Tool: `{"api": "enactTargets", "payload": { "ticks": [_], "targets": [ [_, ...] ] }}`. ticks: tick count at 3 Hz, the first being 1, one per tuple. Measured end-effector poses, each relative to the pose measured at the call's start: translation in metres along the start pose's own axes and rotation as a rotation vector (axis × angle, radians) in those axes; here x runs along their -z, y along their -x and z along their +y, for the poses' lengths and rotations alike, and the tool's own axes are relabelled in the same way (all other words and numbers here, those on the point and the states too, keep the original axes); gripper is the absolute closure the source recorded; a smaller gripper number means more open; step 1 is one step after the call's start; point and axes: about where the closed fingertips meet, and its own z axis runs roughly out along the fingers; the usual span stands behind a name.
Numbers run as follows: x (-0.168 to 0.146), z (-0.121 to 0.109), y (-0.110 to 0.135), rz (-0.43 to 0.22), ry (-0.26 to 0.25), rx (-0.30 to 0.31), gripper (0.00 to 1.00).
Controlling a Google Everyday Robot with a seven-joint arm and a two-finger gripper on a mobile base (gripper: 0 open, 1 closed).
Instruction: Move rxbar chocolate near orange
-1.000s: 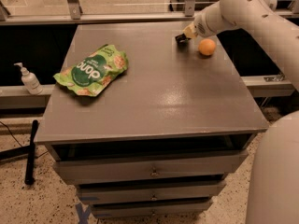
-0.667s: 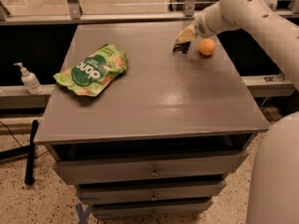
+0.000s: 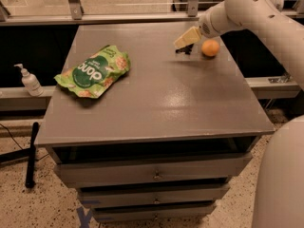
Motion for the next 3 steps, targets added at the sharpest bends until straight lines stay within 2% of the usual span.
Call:
{"api": "enactTargets", "payload": {
  "ticks": [1,2,3],
  "targets": [
    [0.002,-0.002,0.001,-0.009,-0.002,-0.002,0.0],
    [0.015,-0.021,0.002,-0.068,-0.011,-0.05,0.0],
    [0.053,-0.055,0.004,-0.182,-0.028,-0.109,0.0]
  ]
}}
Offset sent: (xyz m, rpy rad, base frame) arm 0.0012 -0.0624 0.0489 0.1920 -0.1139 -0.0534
